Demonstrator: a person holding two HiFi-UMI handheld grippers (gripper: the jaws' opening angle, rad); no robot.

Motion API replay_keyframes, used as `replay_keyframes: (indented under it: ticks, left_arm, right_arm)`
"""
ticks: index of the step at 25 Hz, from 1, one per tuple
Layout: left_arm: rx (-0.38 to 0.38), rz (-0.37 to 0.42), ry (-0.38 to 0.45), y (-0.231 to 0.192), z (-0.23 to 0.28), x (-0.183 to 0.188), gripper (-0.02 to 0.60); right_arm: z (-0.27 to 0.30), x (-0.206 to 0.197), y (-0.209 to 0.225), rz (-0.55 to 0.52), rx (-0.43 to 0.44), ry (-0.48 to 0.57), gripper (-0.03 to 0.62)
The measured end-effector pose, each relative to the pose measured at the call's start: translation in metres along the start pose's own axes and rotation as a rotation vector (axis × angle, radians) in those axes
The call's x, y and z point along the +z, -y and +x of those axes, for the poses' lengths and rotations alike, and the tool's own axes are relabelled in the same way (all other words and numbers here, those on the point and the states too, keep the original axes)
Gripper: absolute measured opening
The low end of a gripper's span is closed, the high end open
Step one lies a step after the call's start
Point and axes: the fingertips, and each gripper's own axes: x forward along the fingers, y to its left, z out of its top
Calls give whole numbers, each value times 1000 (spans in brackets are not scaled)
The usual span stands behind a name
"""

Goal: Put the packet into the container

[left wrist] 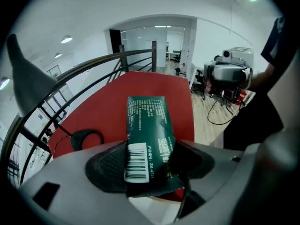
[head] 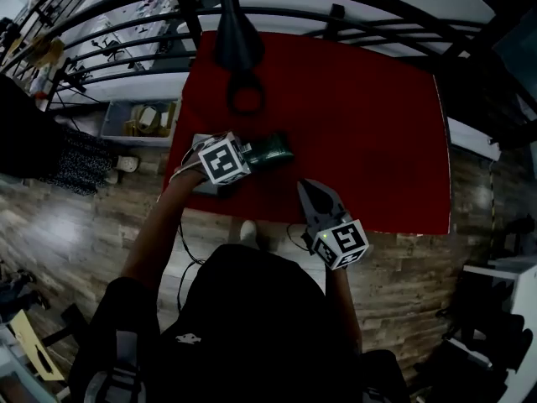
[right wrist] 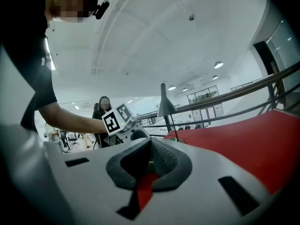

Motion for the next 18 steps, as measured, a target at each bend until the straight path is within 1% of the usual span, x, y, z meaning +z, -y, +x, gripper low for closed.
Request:
replay_keyframes:
  ticks: [4,9,11,15,18]
  left_arm:
    - [67,-86,-4,-8,-24,-31,325]
    - [147,-193,-7,-15,-52,-69,325]
    - [198,-236,-14,-21,-63,-84,325]
    - [286,-356,-38,-27,-72,-115,325]
    - [323,-448,-59,-21,-73,-133,325]
  right_arm:
    - [18,4,-16,-18,86,-10,21]
    - [36,8,-36,-34,166,-24,21]
    - [45,10,-46,-39,195,-34,21]
    - [55,6,-62,-46,247,-42,21]
    - [60,2,-73,-48,277,-49,21]
